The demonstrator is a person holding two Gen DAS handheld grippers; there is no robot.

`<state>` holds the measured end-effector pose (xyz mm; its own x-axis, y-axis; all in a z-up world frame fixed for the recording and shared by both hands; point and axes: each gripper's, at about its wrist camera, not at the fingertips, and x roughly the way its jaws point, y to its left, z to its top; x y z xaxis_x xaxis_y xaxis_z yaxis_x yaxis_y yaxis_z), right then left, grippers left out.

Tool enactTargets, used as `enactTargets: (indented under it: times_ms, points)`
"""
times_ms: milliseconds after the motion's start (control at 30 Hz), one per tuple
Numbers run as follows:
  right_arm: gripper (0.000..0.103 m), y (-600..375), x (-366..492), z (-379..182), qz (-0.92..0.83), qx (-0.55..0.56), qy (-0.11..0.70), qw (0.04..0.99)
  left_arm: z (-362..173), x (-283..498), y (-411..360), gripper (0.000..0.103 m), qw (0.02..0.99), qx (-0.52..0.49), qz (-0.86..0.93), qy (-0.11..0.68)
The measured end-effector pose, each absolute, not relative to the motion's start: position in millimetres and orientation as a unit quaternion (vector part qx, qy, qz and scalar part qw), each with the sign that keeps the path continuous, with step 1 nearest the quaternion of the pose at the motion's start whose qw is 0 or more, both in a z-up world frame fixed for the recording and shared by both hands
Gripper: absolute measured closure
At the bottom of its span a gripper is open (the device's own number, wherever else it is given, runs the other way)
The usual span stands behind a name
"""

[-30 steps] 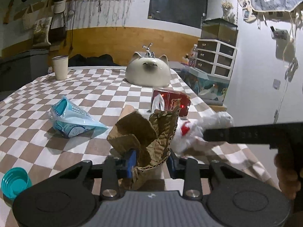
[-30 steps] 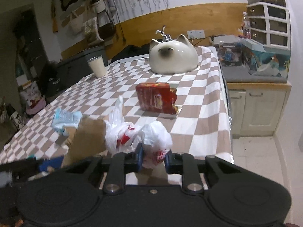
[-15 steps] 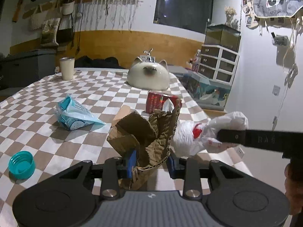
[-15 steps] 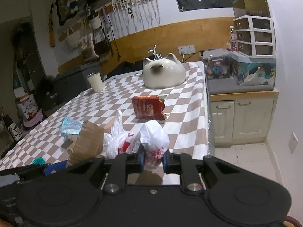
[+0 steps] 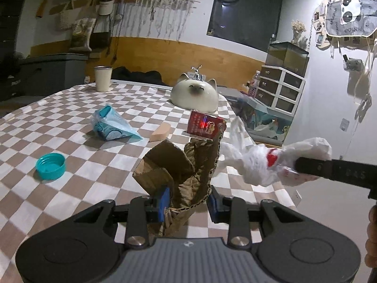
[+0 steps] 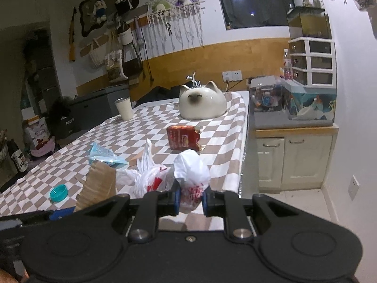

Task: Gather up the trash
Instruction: 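Lift the cardboard and white bag off the counter with both tools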

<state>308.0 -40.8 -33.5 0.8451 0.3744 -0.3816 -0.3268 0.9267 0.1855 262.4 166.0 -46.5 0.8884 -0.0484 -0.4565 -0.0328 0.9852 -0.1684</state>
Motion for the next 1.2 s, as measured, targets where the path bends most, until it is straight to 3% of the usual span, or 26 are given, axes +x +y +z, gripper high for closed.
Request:
enactTargets:
  times_ms: [267, 300, 400, 633, 967, 1200]
  points:
    - [0.085, -67.2, 272.4, -21.4, 0.170, 0.051, 0.184, 0.967, -31.4, 227.4, 155.1, 0.069, 0.971, -0.082, 0.015, 0.223]
    - [0.085, -70.4, 268.3, -20.1, 0.170, 0.050, 0.182, 0.967, -28.4, 223.0, 152.6, 0.071, 0.972, -0.081, 0.015, 0.220]
    - [0.085, -77.6, 256.0, -16.7, 0.164, 0.041, 0.174, 0.970, -19.7, 213.6, 144.5, 0.092, 0.973, -0.081, 0.013, 0.216]
    - [0.085, -98.1, 234.0, -11.0, 0.157, 0.039, 0.163, 0.973, -19.6, 201.0, 126.3, 0.094, 0.973, -0.064, 0.006, 0.222]
    - [0.085, -110.0, 217.9, -11.2, 0.160, 0.043, 0.164, 0.972, -27.7, 189.4, 117.7, 0.096, 0.969, -0.054, 0.002, 0.241]
    - [0.085, -109.4, 212.9, -21.6, 0.171, 0.038, 0.179, 0.968, -52.9, 173.9, 110.1, 0.079, 0.960, -0.017, 0.012, 0.279]
